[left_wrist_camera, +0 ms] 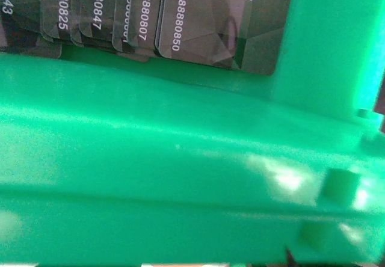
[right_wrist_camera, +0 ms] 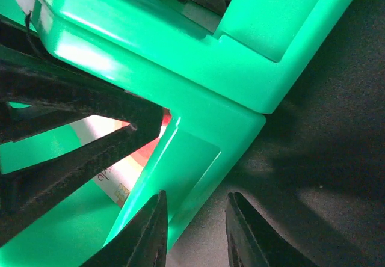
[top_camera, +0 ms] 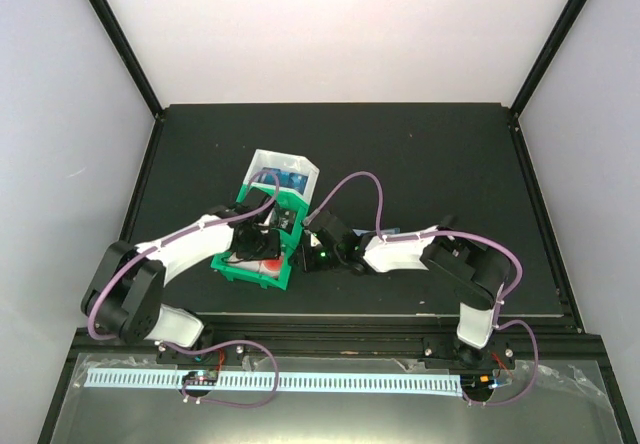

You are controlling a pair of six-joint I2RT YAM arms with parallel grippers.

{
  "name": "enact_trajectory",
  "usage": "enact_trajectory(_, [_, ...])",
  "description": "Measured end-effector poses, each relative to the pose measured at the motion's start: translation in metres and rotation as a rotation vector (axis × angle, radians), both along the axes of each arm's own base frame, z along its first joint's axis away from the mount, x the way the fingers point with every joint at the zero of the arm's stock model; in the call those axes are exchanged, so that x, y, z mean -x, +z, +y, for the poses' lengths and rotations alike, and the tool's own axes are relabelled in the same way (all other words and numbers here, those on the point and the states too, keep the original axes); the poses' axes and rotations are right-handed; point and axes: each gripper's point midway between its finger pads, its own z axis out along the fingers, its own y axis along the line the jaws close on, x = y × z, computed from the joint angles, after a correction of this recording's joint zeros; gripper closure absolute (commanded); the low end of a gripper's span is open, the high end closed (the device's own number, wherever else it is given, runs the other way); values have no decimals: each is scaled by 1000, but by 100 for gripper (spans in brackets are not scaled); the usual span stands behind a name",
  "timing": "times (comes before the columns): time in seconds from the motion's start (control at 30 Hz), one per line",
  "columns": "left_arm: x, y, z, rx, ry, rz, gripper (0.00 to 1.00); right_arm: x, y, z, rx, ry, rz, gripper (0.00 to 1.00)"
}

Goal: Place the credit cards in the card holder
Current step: Pick up the credit card from the storage box.

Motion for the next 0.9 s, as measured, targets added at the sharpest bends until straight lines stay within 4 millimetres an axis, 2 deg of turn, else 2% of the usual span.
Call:
enact_trajectory(0.4, [4,34,-14,141,-19,-34,58,0,0,5,-15,12,6,72])
enact_trajectory(0.7, [18,38,-27,224,-53,26,60,0,0,6,-18,13,5,72])
enact_trajectory(0.9, [26,41,-27,242,-68,34,60,0,1,6,-19,11,6,72])
